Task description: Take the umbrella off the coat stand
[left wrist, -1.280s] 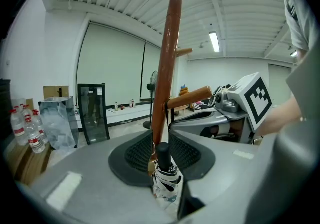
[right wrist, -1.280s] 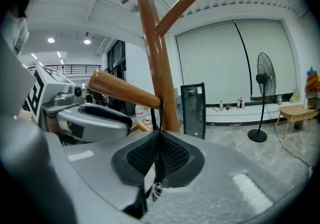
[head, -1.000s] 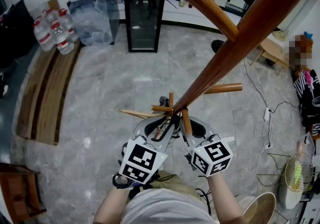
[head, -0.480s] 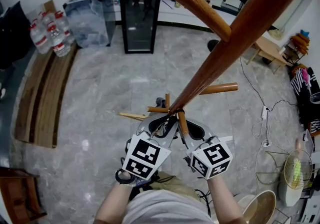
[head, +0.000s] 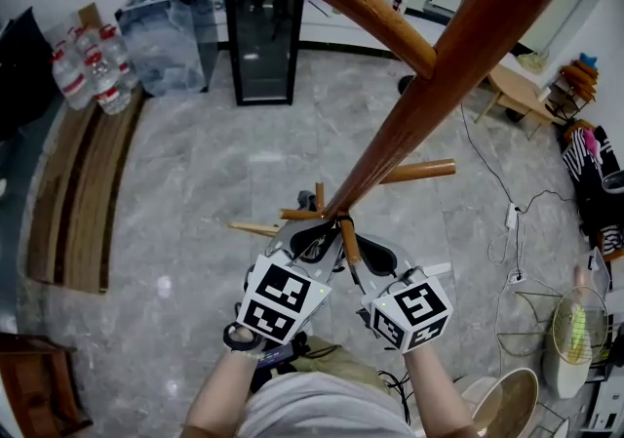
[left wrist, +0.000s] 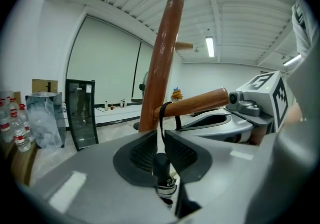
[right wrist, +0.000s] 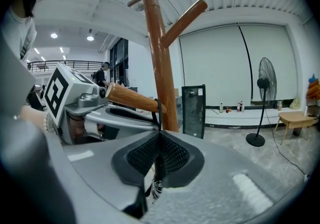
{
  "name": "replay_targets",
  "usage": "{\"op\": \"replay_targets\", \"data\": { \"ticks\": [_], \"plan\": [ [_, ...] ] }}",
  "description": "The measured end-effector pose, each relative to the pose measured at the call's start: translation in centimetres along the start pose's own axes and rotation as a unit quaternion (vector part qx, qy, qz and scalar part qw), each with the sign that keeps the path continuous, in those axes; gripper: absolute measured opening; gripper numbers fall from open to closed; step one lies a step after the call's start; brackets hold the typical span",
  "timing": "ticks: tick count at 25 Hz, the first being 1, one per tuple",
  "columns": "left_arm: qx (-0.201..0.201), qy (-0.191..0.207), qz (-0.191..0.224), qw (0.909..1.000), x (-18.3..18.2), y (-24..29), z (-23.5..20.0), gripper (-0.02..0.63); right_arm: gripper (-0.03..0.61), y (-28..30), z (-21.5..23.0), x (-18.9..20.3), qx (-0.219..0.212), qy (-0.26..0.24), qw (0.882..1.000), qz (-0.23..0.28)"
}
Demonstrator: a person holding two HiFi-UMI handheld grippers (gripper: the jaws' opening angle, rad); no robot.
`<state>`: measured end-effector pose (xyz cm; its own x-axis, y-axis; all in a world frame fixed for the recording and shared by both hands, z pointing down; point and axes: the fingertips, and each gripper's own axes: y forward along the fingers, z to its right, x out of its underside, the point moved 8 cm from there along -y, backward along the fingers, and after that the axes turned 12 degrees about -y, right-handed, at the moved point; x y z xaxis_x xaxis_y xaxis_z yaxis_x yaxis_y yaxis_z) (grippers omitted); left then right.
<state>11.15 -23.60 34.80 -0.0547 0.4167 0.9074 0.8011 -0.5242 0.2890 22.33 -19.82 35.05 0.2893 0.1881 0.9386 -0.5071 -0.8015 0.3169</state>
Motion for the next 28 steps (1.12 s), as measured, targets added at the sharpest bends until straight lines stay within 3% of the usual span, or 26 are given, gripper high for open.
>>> {"op": "replay_targets", "data": {
  "ticks": [4,28],
  "plan": [
    [-0.006,0.004,0.005,1.0,0.1,0.1,0.3,0.008,0.003,-0.1,-0.2,-0.1,-0.001,-0.002,1.0,0.002],
    [0.024,0.029,0.025,0.999,-1.7,-3.2,1.8,0.017,0.003,-2.5,-1.8,-2.6,0.04,0.009,0.999,0.025]
  ]
}}
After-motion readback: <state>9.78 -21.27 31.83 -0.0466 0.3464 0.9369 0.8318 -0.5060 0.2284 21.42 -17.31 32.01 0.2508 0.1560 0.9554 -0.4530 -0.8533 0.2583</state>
